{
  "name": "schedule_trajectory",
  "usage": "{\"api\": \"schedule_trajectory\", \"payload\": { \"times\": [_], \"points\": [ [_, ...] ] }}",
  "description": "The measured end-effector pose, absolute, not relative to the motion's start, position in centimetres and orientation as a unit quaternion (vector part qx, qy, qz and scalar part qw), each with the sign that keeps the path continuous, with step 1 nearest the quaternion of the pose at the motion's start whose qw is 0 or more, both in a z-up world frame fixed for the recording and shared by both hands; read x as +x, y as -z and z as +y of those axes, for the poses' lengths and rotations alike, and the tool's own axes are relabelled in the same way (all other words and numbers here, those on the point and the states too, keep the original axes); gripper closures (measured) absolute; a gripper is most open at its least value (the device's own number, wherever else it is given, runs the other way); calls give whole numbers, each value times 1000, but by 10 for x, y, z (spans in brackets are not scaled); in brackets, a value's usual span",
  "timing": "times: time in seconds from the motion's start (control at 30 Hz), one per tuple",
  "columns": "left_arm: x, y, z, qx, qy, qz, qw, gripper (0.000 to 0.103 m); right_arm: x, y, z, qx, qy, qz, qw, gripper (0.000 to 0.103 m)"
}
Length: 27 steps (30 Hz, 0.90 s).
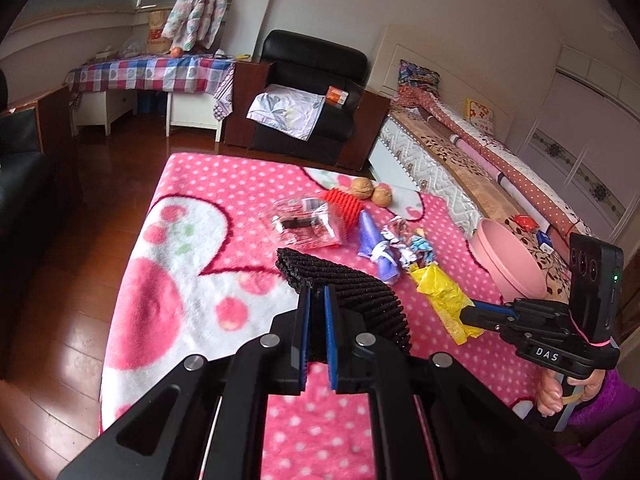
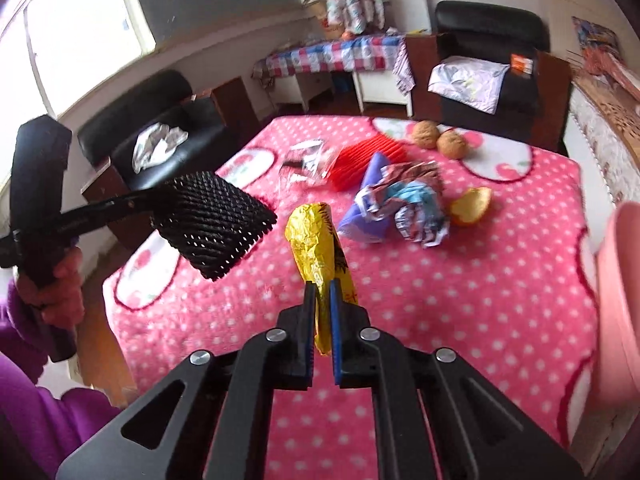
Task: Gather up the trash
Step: 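Carry the mesh pad and yellow foil over the pink bucket and open both tools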
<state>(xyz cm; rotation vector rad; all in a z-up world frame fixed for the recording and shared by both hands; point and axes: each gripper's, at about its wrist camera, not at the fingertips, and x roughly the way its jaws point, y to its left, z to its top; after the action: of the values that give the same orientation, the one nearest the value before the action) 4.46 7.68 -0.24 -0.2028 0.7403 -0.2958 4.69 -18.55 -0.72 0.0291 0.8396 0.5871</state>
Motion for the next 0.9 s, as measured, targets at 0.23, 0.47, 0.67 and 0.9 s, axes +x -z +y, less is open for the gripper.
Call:
{"api": "schedule_trajectory", "payload": {
  "times": [0.23, 0.47, 0.67, 0.9],
  "points": [
    [50, -15, 39, -76, 182, 341, 919, 97, 39, -8, -237, 65, -216, 374, 900, 96],
    [61, -28, -6, -59, 215, 333, 916, 97, 32, -18, -292, 114, -149, 346, 919, 96],
    [74, -42, -48, -48, 246, 322, 913, 97, 30, -17, -336, 153, -92, 331, 927, 96],
    [96, -45, -110, -32, 278, 323, 904, 97, 28, -10, -385, 198, -31, 319, 926, 96]
  ]
}}
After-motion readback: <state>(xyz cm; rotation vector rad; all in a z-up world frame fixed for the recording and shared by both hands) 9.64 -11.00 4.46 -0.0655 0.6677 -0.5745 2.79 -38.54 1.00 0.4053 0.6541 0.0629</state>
